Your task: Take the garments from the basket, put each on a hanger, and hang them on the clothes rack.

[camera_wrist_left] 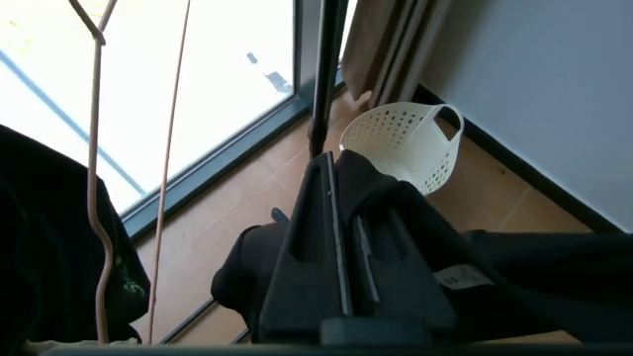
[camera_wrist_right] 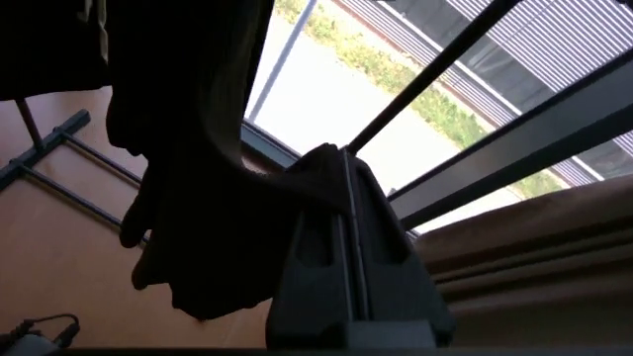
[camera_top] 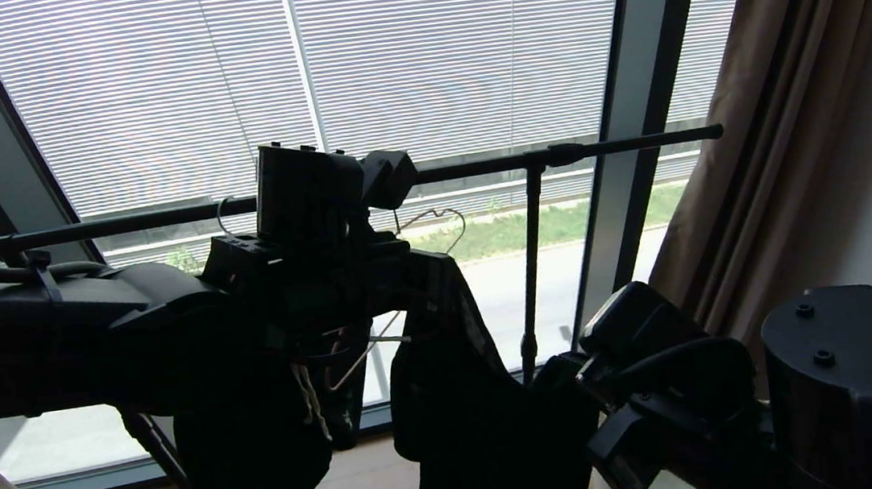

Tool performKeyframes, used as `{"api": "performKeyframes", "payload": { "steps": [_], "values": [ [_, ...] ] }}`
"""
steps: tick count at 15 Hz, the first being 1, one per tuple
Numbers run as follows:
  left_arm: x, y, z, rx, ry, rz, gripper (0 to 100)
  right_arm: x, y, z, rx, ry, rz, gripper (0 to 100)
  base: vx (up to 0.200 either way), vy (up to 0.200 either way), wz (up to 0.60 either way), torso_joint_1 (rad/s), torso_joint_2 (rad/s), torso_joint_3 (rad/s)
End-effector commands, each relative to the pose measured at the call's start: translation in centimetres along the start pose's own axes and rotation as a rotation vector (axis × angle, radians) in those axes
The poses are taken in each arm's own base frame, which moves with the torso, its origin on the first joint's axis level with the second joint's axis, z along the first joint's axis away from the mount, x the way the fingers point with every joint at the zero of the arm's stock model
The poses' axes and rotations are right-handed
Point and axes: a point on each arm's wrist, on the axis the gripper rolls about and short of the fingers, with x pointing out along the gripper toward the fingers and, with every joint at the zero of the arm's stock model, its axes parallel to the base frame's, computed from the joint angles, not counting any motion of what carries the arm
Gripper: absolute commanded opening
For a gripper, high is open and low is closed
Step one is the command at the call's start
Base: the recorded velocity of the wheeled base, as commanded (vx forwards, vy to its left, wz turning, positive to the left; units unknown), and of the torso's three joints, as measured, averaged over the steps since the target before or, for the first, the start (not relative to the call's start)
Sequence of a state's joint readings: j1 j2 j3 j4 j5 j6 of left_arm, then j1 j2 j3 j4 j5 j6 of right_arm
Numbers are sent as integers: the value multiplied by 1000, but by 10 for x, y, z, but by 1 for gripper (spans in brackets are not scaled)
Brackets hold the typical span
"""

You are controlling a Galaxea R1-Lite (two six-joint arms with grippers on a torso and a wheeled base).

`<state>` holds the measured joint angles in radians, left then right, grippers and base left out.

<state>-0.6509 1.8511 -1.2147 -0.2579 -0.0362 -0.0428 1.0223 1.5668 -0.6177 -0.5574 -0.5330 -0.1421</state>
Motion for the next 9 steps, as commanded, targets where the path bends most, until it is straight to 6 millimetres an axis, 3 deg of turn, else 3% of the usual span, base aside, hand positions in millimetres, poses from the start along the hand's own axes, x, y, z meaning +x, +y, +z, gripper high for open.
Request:
{"api": "performKeyframes", "payload": {
  "steps": [1,3,9],
  "values": [
    [2,-2,6,3,-19,-13,0,-1,20,7,52,-26,88,0,0,0,0,0,0,0],
    [2,-8,10,8,-33,-28,0,2,33,12,132,-32,138,0,0,0,0,0,0,0],
    [-2,-12,8,12,-27,-39,0,3,32,10,140,-15,136,0,0,0,0,0,0,0]
  ]
}}
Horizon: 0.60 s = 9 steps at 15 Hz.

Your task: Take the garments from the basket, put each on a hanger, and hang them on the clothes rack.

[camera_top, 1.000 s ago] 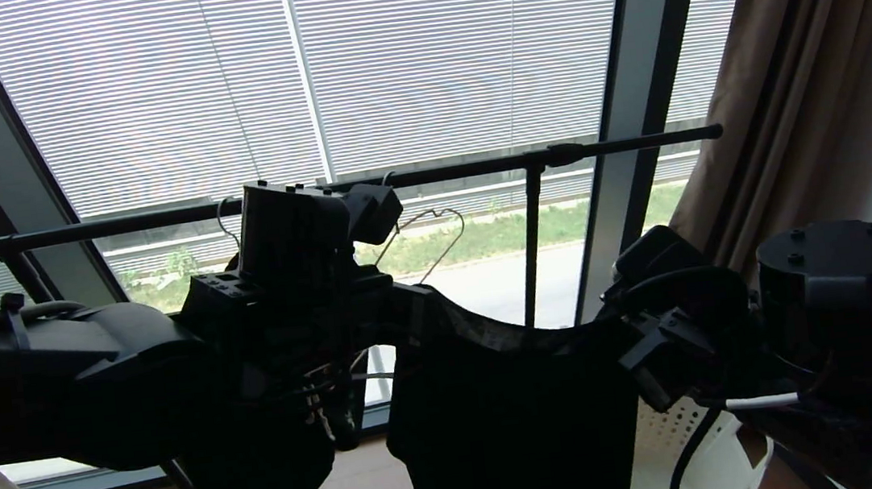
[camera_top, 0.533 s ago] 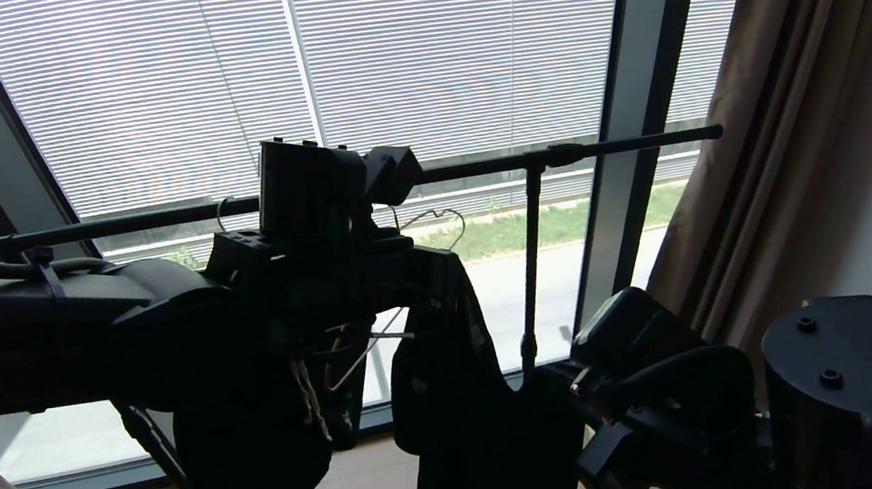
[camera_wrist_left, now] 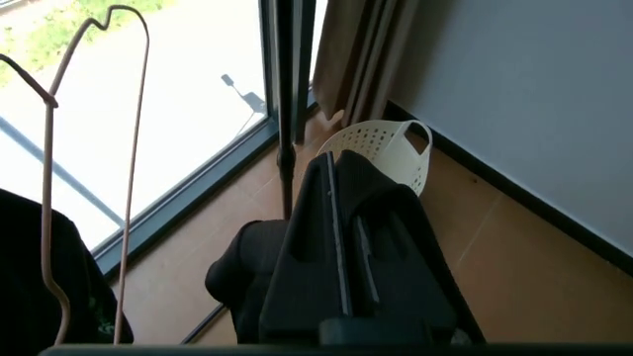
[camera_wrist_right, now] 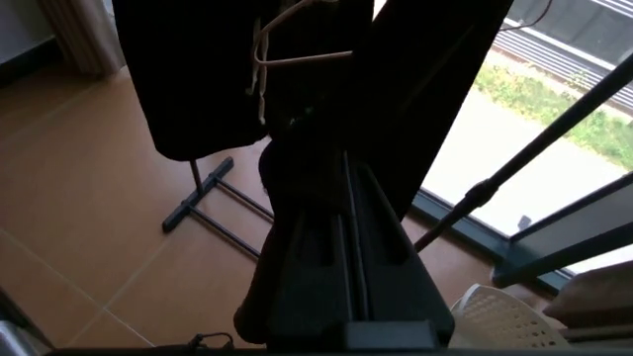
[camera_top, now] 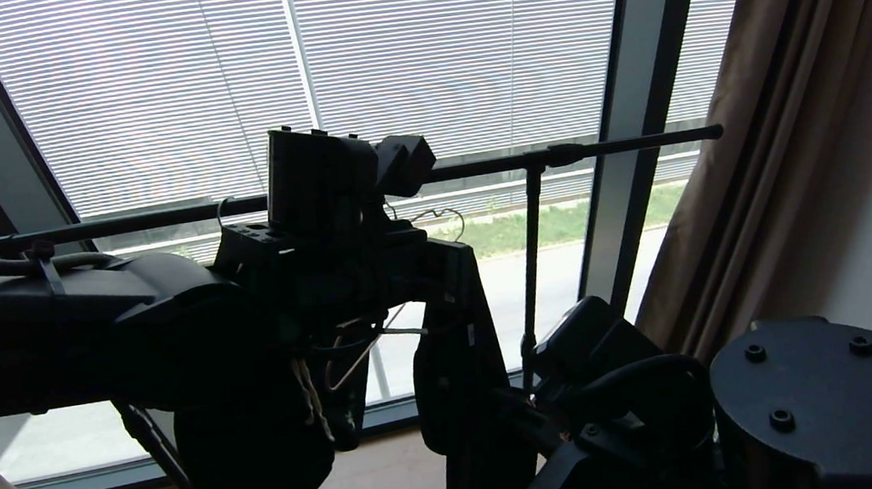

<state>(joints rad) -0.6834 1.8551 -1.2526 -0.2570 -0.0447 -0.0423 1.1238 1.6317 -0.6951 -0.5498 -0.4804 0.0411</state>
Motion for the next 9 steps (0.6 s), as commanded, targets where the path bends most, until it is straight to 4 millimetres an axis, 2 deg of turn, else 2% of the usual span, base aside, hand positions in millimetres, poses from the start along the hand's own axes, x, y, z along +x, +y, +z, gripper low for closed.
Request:
{"api": "performKeyframes", "payload": {
  "steps": [1,3,4,7,9],
  "values": [
    [-8,1,-2,-2,4,3,0,4,-10,-8,-41,40,-40,0,0,0,0,0,0,0],
    [-19,2,-5,-3,10,7,0,14,-35,-12,-82,76,-131,0,0,0,0,0,0,0],
    [-29,4,-10,-6,22,13,0,20,-54,-14,-79,96,-195,0,0,0,0,0,0,0],
    [-58,4,-37,-9,94,20,0,43,-93,-15,-30,127,-337,0,0,0,0,0,0,0],
    [-72,0,-61,-5,160,8,0,58,-100,-6,27,101,-369,0,0,0,0,0,0,0]
  ]
}}
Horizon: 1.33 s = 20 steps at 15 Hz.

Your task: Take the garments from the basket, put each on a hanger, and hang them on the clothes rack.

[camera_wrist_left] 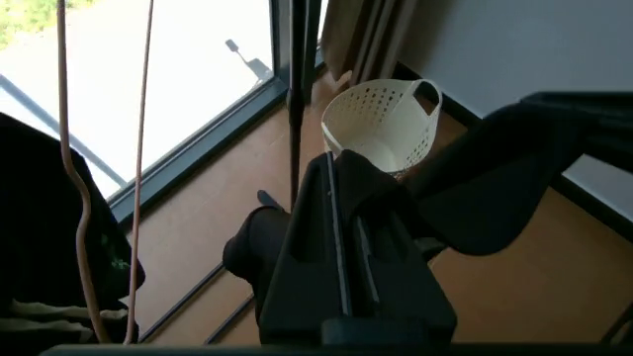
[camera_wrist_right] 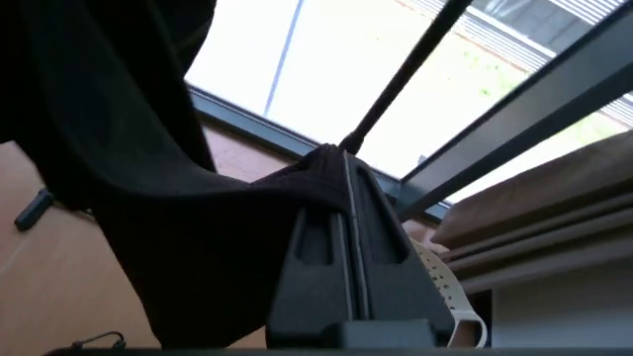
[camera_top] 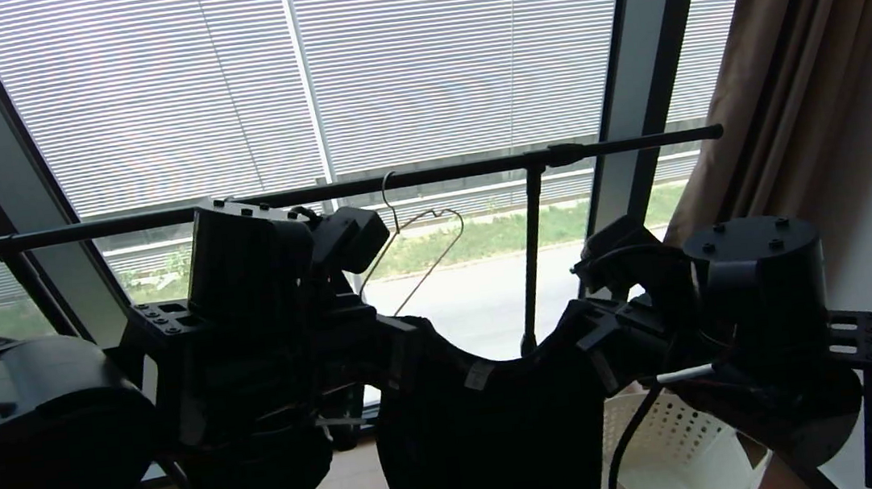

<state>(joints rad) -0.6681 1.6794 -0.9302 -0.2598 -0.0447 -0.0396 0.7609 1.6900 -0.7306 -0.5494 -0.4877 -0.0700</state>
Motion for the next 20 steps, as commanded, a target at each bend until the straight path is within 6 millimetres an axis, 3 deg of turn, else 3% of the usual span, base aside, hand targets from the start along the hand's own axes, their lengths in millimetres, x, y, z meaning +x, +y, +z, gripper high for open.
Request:
{"api": "performKeyframes", "payload": {
  "steps": [1,5,9,12,15,18,20],
  "values": [
    [-22,-10,-26,14,51,-28,0,24,1,8,84,-1,-41,0,0,0,0,0,0,0],
    [-32,-37,-59,47,136,-122,0,39,26,30,223,-63,-54,0,0,0,0,0,0,0],
    [-34,-75,-58,7,130,-243,0,41,60,37,309,-127,19,0,0,0,0,0,0,0],
    [-36,-84,-58,-24,130,-273,0,40,67,38,327,-137,38,0,0,0,0,0,0,0],
    [-36,-83,-60,-30,138,-265,0,37,66,38,340,-135,38,0,0,0,0,0,0,0],
    [-33,-54,-59,-82,131,-166,0,31,58,39,344,-139,24,0,0,0,0,0,0,0],
    [-28,-26,-50,-128,100,-74,0,24,38,40,324,-143,-24,0,0,0,0,0,0,0]
  ]
}}
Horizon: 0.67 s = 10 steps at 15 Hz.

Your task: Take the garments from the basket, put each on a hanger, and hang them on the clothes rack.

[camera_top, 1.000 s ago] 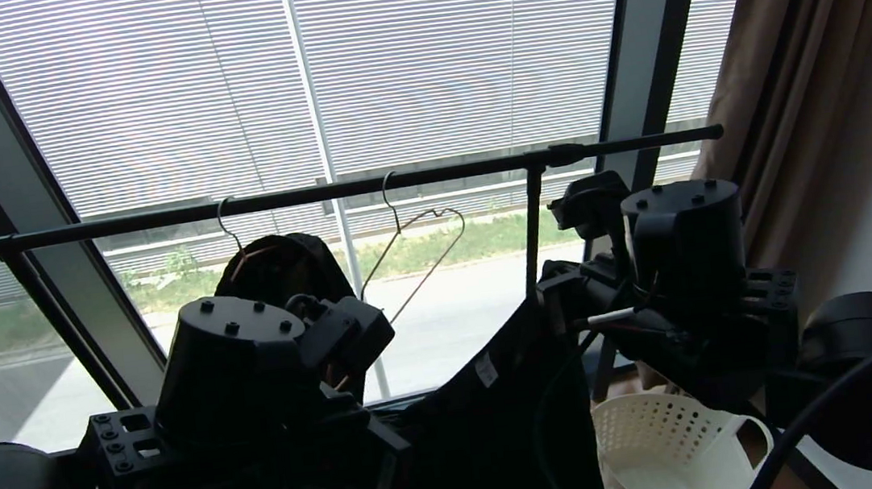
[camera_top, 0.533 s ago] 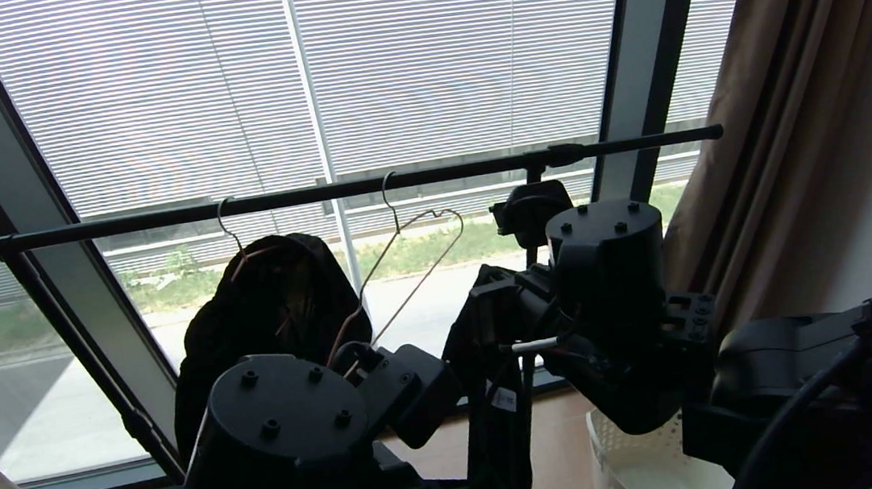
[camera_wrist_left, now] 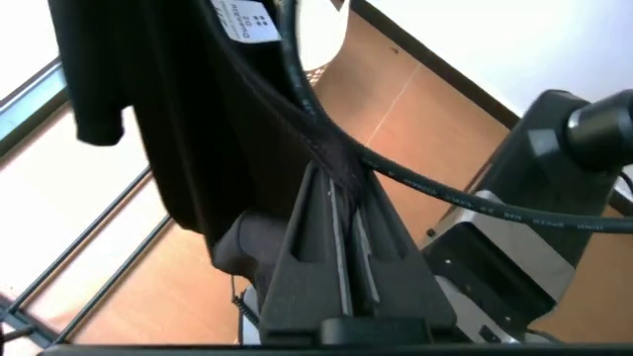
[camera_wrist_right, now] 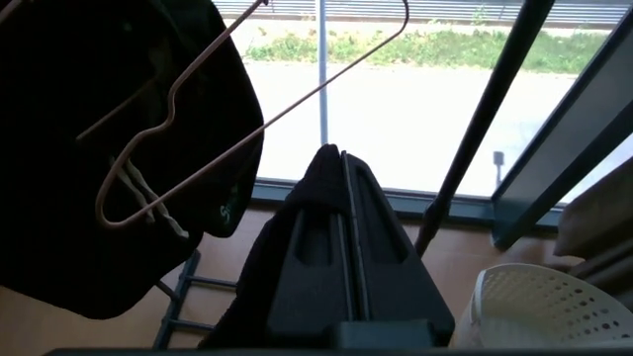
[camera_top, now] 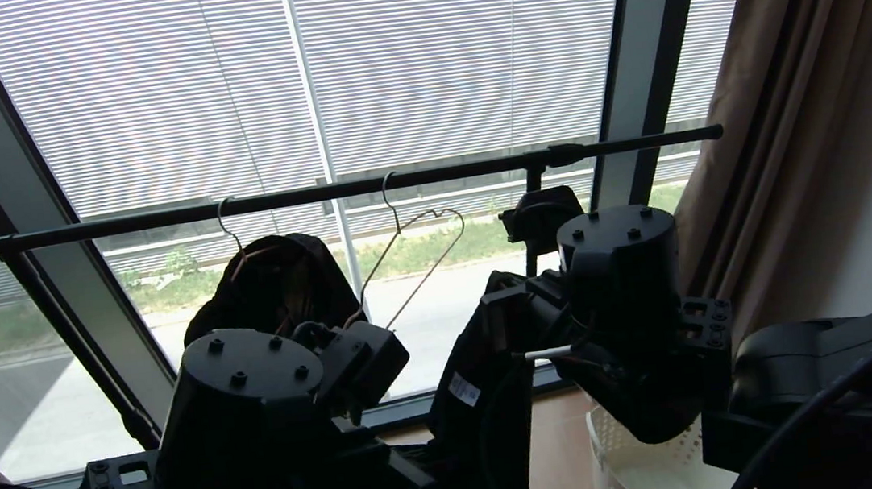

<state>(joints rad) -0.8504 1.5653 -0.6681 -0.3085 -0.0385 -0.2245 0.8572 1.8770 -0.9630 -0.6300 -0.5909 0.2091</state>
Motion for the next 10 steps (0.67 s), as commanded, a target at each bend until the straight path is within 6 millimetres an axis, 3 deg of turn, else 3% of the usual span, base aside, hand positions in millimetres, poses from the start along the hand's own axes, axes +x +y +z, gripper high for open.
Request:
{"api": "performKeyframes", "payload": {
  "steps": [1,4,10],
  "values": [
    [2,32,16,-47,-51,101,0,-11,-22,11,-42,-20,-36,0,0,0,0,0,0,0],
    [8,52,44,-68,-121,157,0,-29,-37,12,-150,-16,-48,0,0,0,0,0,0,0],
    [26,55,84,-63,-214,154,0,-36,-43,-14,-290,64,-46,0,0,0,0,0,0,0]
  ]
}}
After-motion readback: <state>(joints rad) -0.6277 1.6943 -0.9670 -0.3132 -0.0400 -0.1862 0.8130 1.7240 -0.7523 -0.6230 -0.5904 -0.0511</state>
